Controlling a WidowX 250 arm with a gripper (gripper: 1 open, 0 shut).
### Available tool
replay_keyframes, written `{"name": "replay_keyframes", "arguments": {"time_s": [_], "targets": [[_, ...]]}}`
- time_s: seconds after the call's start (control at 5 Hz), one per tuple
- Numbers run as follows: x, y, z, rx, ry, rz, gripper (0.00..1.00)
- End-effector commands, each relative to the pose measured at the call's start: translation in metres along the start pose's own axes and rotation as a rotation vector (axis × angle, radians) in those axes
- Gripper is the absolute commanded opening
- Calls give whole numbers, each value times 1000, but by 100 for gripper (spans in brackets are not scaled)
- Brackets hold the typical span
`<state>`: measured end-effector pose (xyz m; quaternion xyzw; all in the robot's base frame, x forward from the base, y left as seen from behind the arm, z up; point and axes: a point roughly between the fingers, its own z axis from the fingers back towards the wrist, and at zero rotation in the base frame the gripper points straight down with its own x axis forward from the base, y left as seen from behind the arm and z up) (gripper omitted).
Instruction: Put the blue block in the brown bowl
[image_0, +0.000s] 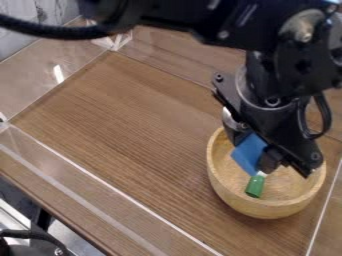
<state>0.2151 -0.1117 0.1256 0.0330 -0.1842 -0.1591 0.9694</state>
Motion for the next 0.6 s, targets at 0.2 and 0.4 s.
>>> {"name": "replay_keyframes", "arguments": {"time_s": [0.2,0.4], "targets": [[8,0,4,-5,-29,29,0],[8,0,2,-5,-23,41,0]]}}
